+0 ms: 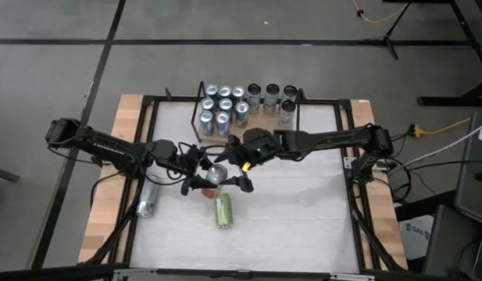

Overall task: Place canned beverage on shelf
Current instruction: Put the white pink soda can on the shelf

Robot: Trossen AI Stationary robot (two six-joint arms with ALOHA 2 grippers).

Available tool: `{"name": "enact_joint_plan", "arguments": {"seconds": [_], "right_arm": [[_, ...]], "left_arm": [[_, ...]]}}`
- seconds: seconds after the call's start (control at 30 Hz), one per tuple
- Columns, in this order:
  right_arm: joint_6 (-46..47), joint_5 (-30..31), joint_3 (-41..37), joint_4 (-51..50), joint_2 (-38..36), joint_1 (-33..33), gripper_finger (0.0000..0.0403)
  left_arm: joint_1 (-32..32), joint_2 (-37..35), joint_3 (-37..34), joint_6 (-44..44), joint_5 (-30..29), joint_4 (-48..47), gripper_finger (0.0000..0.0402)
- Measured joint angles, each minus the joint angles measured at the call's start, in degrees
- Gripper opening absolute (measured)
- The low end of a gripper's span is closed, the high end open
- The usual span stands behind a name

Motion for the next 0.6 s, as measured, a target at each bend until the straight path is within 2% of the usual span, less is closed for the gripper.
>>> {"name": "enact_joint_plan", "arguments": {"seconds": [0.6], "right_arm": [[-0.23,-0.82,0.02,2.16,2.67,0.03,0.0356]], "left_arm": [[0.00,0.00,0.00,0.07,0.81,-0.30,0.0269]]}}
